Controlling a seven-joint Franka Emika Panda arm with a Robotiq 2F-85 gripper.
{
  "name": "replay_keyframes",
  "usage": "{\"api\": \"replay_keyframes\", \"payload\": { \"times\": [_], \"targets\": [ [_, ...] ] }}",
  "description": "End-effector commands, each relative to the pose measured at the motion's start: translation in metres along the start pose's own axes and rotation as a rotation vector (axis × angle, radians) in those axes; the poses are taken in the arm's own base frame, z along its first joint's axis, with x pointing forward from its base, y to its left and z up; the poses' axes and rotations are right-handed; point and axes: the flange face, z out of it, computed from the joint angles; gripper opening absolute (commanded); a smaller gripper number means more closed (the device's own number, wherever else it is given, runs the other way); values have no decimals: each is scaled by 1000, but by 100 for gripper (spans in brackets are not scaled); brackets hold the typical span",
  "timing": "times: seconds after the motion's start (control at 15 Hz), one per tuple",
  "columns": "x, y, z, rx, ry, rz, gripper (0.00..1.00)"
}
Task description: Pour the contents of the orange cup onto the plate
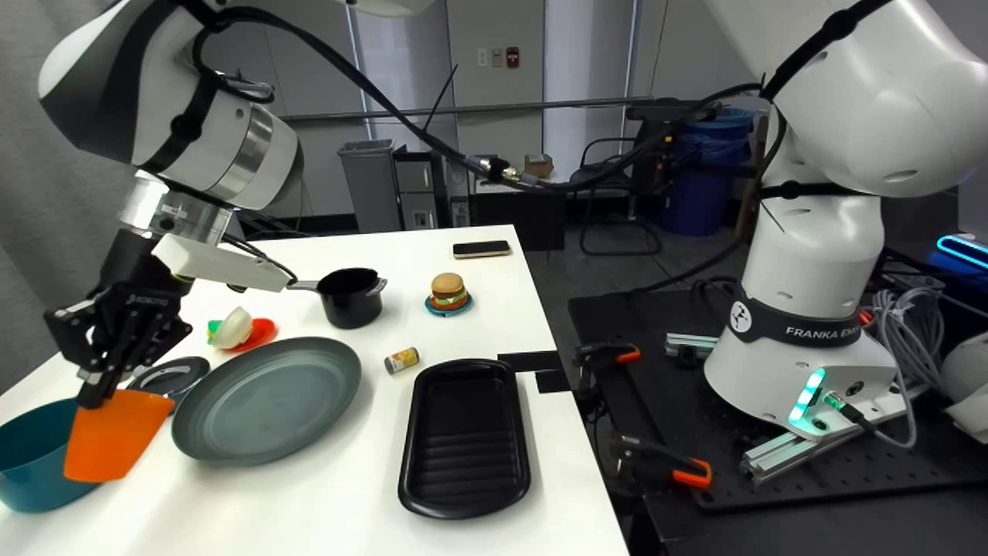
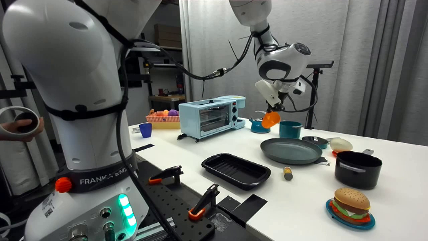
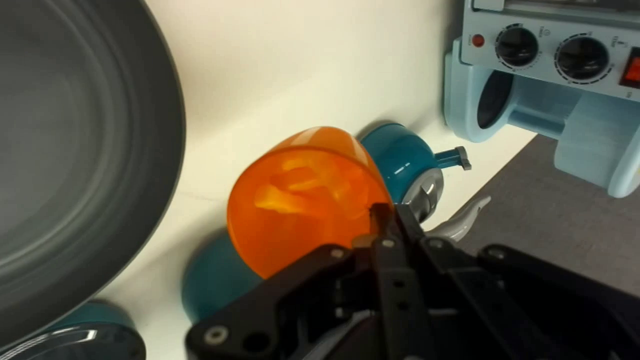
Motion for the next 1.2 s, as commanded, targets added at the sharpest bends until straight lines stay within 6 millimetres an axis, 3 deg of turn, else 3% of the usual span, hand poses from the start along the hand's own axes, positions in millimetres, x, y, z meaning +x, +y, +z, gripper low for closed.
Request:
{"api": "replay_keyframes", "payload": {
  "times": [0.0,0.47,0.53,0.8,1.13],
  "targets": [
    [3,-4,-6,124,35,31,1],
    [0,0,-6,236,87,56,1],
    [3,28,-37,256,98,49,1],
    [14,60,-68,342,125,22,1],
    [18,66,-87,430,109,-21,1]
  ]
}}
